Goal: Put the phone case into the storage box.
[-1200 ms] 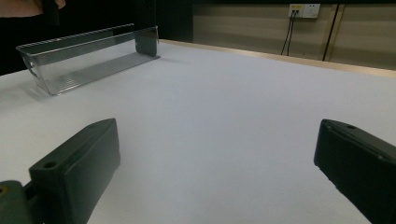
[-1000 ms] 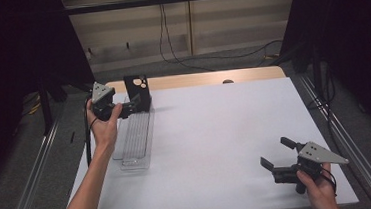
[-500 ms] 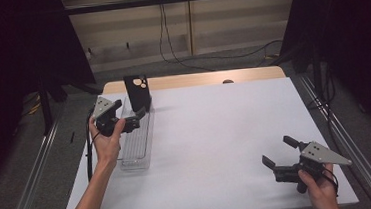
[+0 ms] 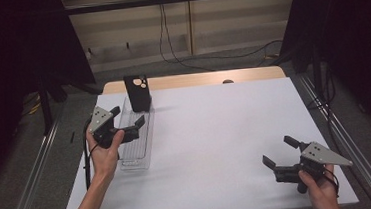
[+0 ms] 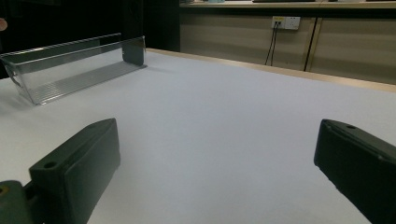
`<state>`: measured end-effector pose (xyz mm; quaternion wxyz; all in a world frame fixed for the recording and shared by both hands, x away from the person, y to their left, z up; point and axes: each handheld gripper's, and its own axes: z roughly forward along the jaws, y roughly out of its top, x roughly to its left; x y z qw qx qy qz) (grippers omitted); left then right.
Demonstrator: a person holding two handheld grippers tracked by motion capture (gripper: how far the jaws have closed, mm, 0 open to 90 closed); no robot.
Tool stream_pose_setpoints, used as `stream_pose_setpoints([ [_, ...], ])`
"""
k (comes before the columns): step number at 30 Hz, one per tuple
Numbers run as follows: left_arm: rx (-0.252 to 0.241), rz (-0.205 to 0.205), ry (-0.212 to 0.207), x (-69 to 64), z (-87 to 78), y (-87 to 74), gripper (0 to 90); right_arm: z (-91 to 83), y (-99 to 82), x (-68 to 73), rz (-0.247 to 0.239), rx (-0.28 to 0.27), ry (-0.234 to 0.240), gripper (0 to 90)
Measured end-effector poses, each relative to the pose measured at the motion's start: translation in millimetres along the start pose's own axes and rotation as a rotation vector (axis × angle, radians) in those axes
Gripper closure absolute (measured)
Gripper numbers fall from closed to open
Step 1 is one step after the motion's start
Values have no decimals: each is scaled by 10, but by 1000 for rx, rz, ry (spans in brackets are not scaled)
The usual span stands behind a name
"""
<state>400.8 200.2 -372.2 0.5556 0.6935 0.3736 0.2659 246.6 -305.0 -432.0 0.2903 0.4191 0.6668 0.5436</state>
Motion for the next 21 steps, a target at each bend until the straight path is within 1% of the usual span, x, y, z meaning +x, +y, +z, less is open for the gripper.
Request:
stream_pose_setpoints([
  [2, -7, 10, -2, -23, -63, 15, 41, 0, 0, 1, 0, -1, 0, 0],
  [6, -23, 23, 10, -48, -182, 1, 41, -1, 1, 3, -2, -2, 1, 0],
  [8, -24, 25, 25, -58, -226, -40, 41, -1, 2, 5, 0, -2, 0, 0],
  [10, -15, 19, 28, -64, -258, -88, 41, 1, 0, 5, 0, -1, -1, 0],
  [11, -11, 21, 43, -77, -270, -110, 41, 1, -1, 6, 0, -1, -2, 0],
  [12, -4, 32, 51, -87, -284, -131, 41, 3, -2, 6, 0, -1, -1, 0],
  [13, -5, 33, 50, -98, -296, -152, 41, 3, -1, 8, 1, -1, -1, 0],
  [14, -5, 49, 61, -111, -312, -172, 41, 3, 0, 8, 0, -2, -2, 0],
  [15, -8, 53, 69, -124, -328, -196, 41, 2, 1, 11, 2, -3, -1, 0],
  [17, -12, 19, 56, -127, -353, -249, 41, 2, -2, 10, 0, -1, -2, 0],
  [18, -11, 13, 58, -132, -364, -273, 41, 3, -3, 11, 1, 0, -1, 0],
  [19, -9, 18, 63, -144, -374, -296, 41, 3, -4, 12, 3, 1, 0, 0],
  [20, 0, 31, 68, -149, -387, -317, 41, 2, -5, 13, 0, 3, 1, 0],
  [21, 6, 31, 66, -152, -400, -338, 41, 1, -5, 14, -1, 3, 3, 0],
])
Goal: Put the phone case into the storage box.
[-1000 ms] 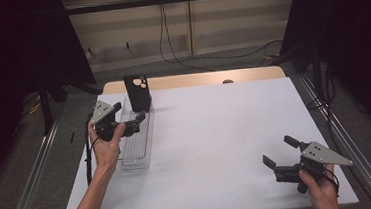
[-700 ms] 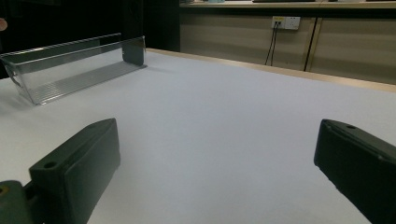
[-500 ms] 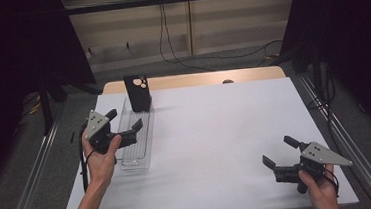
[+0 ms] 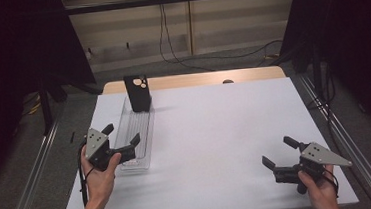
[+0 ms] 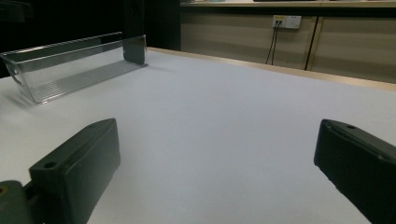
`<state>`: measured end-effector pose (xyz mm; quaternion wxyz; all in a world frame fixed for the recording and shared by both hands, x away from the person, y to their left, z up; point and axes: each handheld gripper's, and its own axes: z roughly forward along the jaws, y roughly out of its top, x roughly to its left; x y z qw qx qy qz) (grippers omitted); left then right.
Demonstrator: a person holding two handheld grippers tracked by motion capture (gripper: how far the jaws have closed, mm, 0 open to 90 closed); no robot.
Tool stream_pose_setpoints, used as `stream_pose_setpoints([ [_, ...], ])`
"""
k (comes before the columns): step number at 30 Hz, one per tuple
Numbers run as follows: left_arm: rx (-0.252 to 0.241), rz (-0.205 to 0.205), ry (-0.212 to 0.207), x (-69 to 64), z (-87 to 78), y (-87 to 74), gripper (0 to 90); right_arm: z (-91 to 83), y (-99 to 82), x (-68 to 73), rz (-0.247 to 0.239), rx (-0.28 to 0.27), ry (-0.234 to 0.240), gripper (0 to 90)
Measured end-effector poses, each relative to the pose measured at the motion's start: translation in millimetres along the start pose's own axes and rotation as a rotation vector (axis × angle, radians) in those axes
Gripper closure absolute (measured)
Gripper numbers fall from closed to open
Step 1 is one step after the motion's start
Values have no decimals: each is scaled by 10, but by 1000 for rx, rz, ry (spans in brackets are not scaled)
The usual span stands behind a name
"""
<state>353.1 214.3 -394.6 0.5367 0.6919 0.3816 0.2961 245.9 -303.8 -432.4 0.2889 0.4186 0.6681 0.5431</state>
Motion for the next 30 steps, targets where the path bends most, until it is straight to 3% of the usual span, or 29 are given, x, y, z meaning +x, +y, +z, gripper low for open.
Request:
stream_pose_setpoints([
  [2, -3, -16, -8, -16, -26, -43, 41, -2, -1, -5, -6, 0, 0, 0],
  [6, 6, 10, -3, -44, -97, -133, 41, -4, -2, -5, -1, 0, 0, 0],
  [7, 1, -13, -6, -56, -112, -162, 41, -6, -2, -4, -2, 1, 0, 0],
  [11, 14, -21, -18, -77, -190, -256, 41, -9, -5, -5, -1, 1, 0, 0],
  [16, 8, -69, -19, -82, -292, -307, 41, -10, -10, -2, 3, 2, 1, 0],
  [18, 8, -57, -6, -84, -332, -316, 41, -9, -11, 1, 4, 3, 3, 0],
  [30, 5, -112, 14, -71, -532, -415, 36, -12, -25, 12, 3, 6, 2, 0],
])
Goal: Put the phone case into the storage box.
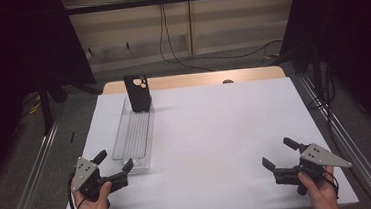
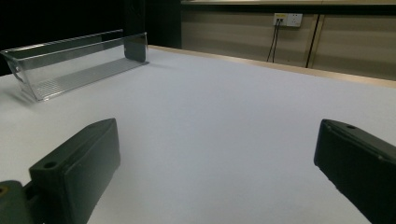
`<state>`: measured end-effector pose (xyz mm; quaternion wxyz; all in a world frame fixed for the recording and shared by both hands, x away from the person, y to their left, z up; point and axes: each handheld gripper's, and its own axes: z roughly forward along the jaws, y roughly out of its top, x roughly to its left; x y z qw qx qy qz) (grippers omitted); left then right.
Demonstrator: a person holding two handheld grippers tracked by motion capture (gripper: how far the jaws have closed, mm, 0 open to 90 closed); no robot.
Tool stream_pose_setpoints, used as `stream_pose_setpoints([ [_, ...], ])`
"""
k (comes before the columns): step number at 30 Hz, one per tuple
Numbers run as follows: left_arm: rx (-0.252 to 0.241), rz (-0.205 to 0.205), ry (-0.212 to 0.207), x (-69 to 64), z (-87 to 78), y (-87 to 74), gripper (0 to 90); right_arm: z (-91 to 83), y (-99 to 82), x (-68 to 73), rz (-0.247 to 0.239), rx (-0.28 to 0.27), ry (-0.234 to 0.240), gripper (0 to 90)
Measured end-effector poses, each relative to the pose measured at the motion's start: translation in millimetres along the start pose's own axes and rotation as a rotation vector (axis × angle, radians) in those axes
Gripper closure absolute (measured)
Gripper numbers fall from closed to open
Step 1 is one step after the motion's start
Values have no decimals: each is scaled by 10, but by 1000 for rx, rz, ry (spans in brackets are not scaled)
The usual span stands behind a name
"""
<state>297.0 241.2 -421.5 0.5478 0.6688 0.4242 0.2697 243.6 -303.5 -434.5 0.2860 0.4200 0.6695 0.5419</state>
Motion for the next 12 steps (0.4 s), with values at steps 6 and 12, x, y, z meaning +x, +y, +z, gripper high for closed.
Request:
stream_pose_setpoints([
  [6, -19, -4, -4, 26, -26, 16, 37, 6, -8, -4, -4, 3, 8, 0],
  [12, -18, 4, 9, 49, -43, 25, 36, 11, -3, -5, -2, -1, 6, 0],
])
